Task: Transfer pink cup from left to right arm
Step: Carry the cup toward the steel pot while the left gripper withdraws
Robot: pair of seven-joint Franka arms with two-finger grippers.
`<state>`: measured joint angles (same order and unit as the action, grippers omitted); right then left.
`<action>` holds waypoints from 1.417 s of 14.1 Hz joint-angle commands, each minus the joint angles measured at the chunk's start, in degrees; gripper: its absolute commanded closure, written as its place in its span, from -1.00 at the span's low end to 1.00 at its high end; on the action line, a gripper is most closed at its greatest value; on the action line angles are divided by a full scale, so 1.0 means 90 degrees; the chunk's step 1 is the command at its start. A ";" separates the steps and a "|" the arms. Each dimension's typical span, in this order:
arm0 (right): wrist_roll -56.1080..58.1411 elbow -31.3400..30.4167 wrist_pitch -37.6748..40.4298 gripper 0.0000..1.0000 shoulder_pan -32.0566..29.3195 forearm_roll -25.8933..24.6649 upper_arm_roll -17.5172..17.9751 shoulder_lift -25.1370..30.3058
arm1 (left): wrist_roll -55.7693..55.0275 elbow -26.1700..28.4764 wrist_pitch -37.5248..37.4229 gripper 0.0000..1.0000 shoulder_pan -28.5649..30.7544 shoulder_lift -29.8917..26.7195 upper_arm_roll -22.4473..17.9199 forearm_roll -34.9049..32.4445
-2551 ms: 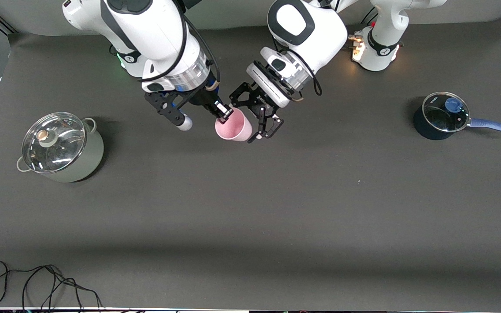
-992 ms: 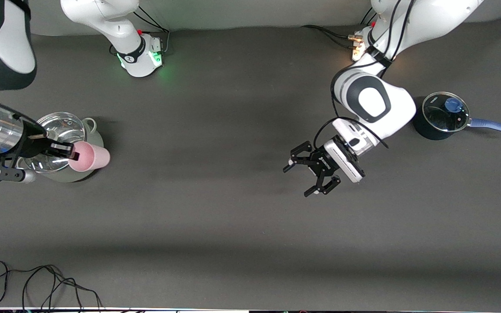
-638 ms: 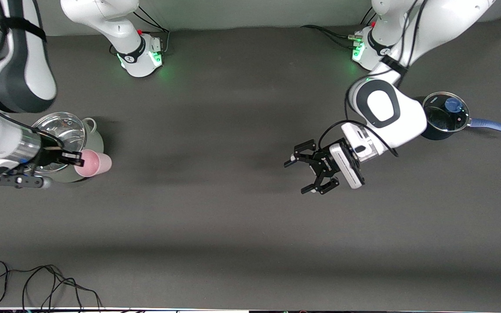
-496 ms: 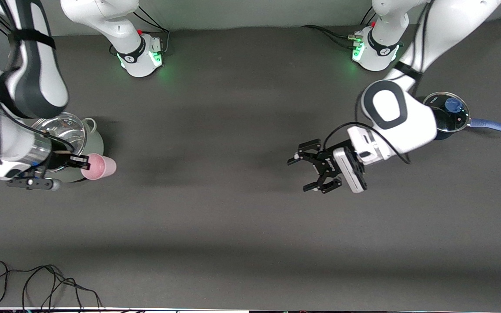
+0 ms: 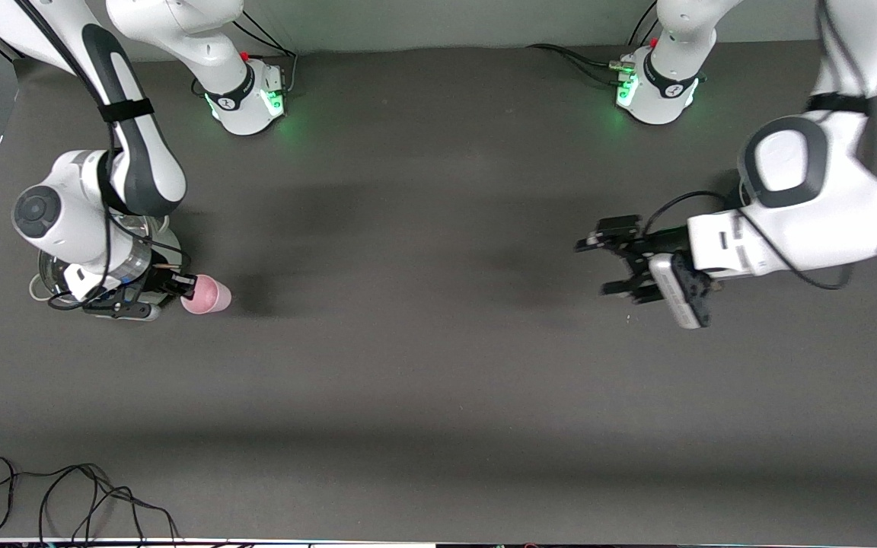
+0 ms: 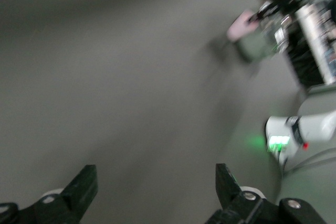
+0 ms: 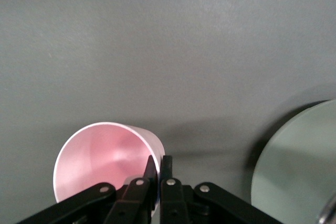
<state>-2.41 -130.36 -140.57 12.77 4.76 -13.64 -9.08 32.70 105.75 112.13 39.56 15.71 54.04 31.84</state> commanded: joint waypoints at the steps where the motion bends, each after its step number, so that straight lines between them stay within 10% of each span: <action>1: 0.0102 -0.0572 -0.0959 1.00 0.0085 -0.0119 -0.0067 -0.0094 | -0.1550 -0.0810 -0.1419 -1.00 0.0272 -0.0105 0.0011 -0.1618; 8: 0.0102 -0.0828 -0.1578 1.00 0.0105 -0.0119 -0.0067 -0.0359 | -0.3345 -0.1524 -0.2234 -1.00 0.0575 -0.0154 0.0011 -0.4103; 10: 0.0083 -0.0828 -0.1539 -0.84 0.0115 -0.0119 -0.0067 -0.0290 | -0.3740 -0.1797 -0.2506 -1.00 0.0576 -0.0164 0.0002 -0.4444; 11: 0.0073 -0.0818 -0.1462 -0.99 0.0105 -0.0119 -0.0067 -0.0213 | -0.3751 -0.1934 -0.2672 -1.00 0.0624 -0.0154 0.0002 -0.4494; 20: -0.0054 0.0233 0.1238 -0.99 0.0105 -0.0129 -0.0096 0.1516 | -0.3975 -0.1614 -0.2830 -1.00 0.1093 -0.1159 0.0011 -0.4504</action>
<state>-2.14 -132.35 -137.34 13.09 4.67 -13.82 0.89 -1.84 87.76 86.09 48.74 10.79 54.16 -8.23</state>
